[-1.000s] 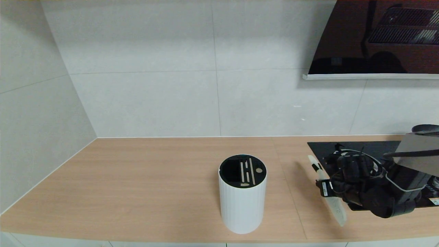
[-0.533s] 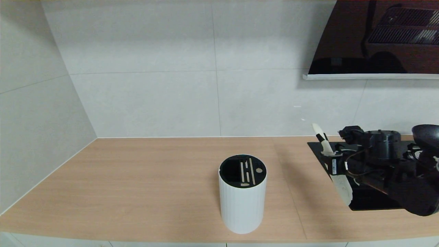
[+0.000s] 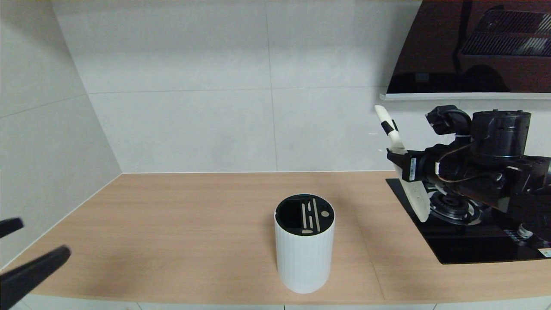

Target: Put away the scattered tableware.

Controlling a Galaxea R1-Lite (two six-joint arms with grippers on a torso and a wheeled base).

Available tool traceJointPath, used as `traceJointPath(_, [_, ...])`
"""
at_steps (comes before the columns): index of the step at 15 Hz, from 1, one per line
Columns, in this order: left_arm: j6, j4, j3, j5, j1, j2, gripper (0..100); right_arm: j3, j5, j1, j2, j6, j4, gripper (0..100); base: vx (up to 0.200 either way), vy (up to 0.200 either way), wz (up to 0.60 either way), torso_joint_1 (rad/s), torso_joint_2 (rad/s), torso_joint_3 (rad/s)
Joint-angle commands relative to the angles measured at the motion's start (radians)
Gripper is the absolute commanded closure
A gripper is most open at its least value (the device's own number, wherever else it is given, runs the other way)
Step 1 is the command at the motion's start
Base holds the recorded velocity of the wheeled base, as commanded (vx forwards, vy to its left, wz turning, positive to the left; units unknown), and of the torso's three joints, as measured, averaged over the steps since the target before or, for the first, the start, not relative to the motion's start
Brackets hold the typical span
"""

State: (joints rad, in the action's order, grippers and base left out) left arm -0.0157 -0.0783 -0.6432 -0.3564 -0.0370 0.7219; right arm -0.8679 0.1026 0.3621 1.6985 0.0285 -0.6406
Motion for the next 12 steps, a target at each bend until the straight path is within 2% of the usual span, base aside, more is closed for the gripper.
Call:
traceJointPath(1, [-0.115, 0.18, -0.124, -0.096, -0.098, 0.399, 0, -0.04, 0.0, 0.055, -0.011, 0.005, 0.019, 100, 0.0, 0.0, 0.0, 0.0, 0.0, 0.0])
traceJointPath(2, [-0.179, 0.27, -0.125, -0.096, -0.15, 0.467, 0, -0.053, 0.0, 0.074, -0.013, 0.008, 0.021, 100, 0.0, 0.0, 0.0, 0.0, 0.0, 0.0])
traceJointPath(4, [-0.346, 0.465, -0.122, -0.096, -0.241, 0.596, 0, -0.089, 0.0, 0.109, -0.002, 0.019, 0.021, 100, 0.0, 0.0, 0.0, 0.0, 0.0, 0.0])
traceJointPath(6, [-0.546, 0.646, -0.119, -0.095, -0.305, 0.702, 0, -0.125, 0.0, 0.136, 0.026, 0.022, 0.022, 100, 0.0, 0.0, 0.0, 0.0, 0.0, 0.0])
traceJointPath(7, [-0.609, 0.72, -0.124, -0.096, -0.308, 0.746, 0, -0.122, 0.0, 0.156, 0.026, 0.037, 0.021, 100, 0.0, 0.0, 0.0, 0.0, 0.0, 0.0])
traceJointPath(8, [-0.655, 0.804, -0.135, -0.096, -0.308, 0.811, 0, -0.118, 0.002, 0.192, 0.024, 0.073, 0.022, 100, 0.0, 0.0, 0.0, 0.0, 0.0, 0.0])
traceJointPath(9, [-0.678, 0.867, -0.135, -0.082, -0.317, 0.87, 0, -0.112, 0.003, 0.233, 0.016, 0.096, 0.045, 100, 0.0, 0.0, 0.0, 0.0, 0.0, 0.0])
traceJointPath(11, [-0.699, 0.901, -0.118, -0.036, -0.403, 0.915, 0, -0.118, 0.012, 0.316, -0.002, 0.16, 0.121, 100, 0.0, 0.0, 0.0, 0.0, 0.0, 0.0])
traceJointPath(12, [-0.705, 0.911, -0.119, -0.033, -0.423, 0.935, 0, -0.129, 0.016, 0.336, -0.002, 0.172, 0.136, 100, 0.0, 0.0, 0.0, 0.0, 0.0, 0.0])
